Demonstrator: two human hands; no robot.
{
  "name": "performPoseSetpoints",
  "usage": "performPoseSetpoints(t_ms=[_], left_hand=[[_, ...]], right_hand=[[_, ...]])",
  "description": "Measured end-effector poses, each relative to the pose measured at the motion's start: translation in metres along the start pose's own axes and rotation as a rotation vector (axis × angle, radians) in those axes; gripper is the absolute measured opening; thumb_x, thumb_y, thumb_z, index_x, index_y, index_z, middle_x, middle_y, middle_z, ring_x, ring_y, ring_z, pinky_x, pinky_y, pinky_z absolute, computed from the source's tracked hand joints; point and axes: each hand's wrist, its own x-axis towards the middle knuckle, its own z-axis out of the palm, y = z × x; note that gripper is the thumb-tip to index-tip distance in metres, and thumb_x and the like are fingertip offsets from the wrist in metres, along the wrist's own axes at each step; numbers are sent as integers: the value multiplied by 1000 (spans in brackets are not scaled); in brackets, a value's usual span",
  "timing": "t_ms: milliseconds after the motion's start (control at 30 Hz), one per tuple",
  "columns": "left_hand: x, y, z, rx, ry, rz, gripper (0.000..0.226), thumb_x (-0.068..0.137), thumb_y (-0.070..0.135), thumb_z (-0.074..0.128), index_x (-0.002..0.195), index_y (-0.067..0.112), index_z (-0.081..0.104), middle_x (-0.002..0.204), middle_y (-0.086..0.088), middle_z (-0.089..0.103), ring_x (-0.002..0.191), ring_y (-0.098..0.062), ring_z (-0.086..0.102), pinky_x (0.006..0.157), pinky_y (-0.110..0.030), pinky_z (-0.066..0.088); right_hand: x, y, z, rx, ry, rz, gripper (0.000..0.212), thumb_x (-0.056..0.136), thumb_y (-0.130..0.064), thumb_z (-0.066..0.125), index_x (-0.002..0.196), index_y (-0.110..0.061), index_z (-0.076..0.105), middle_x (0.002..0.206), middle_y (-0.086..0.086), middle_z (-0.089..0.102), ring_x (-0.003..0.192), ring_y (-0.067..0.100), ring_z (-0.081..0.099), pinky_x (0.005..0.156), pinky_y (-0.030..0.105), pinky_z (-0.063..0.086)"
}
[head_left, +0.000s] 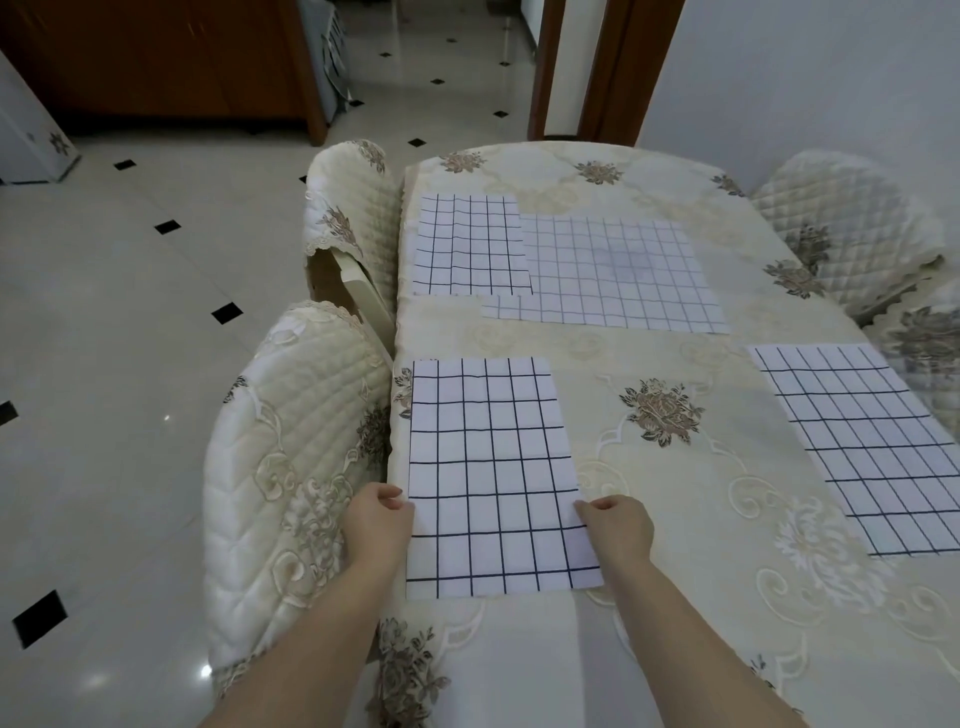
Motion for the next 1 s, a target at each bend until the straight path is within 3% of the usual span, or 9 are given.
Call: performPoseSetpoints(t_ms=[133,233,367,467,567,667,833,1000], left_hand=[[-10,8,-4,-4,35,-4,9,90,19,58,97,13,60,92,-1,61,84,-19,55,59,-22,35],[-15,8,-4,-129,-2,39,15,93,29,52,93,17,62,92,-1,65,91,-23,61,68,-30,42],[-28,16,-8,-325,-45,53,18,97,32,47,88,25,62,92,3,64,92,-19,60,78,-34,47],[-33,23,-16,-399,-45,10,18,96,35,47,87,29,61,96,4,65,98,-20,61,93,-43,48],[-40,30,-30,-462,-3,10,25,94,38,48,93,21,65,97,3,66,94,-17,61,92,-44,48],[-50,38,-54,-510,90,48,25,89,41,49,81,22,63,86,4,64,85,-17,58,84,-42,48],[-68,38,-107,-581,246,176,30,90,43,50,88,17,64,92,4,66,92,-14,61,88,-39,47],[-90,18,-158,-666,416,192,29,82,44,48,96,26,65,100,4,67,100,-15,63,89,-33,50]], right_hand=[[-6,-1,-7,96,54,-52,16,87,-22,63,81,-8,60,78,4,62,77,25,57,65,29,36],[-15,-7,-11,255,18,-146,21,93,-23,54,81,-9,63,82,3,64,81,23,58,64,29,40],[-32,-18,-11,613,-128,-88,27,98,-23,45,88,-13,68,97,2,69,96,17,63,87,33,49],[-46,-31,-10,738,-218,-66,26,97,-24,45,94,-13,68,100,3,68,98,17,62,84,31,49],[-59,-46,-7,749,-269,-106,26,98,-27,44,95,-14,67,101,3,67,99,17,62,84,33,50],[-77,-68,-2,778,-348,-167,27,98,-26,43,94,-14,67,96,2,66,96,18,61,77,30,49],[-125,-119,11,795,-575,-295,27,97,-23,44,88,-13,68,92,4,65,91,17,61,85,34,48],[-175,-159,49,743,-802,-411,24,96,-24,47,93,-13,69,95,3,66,92,16,62,84,33,51]])
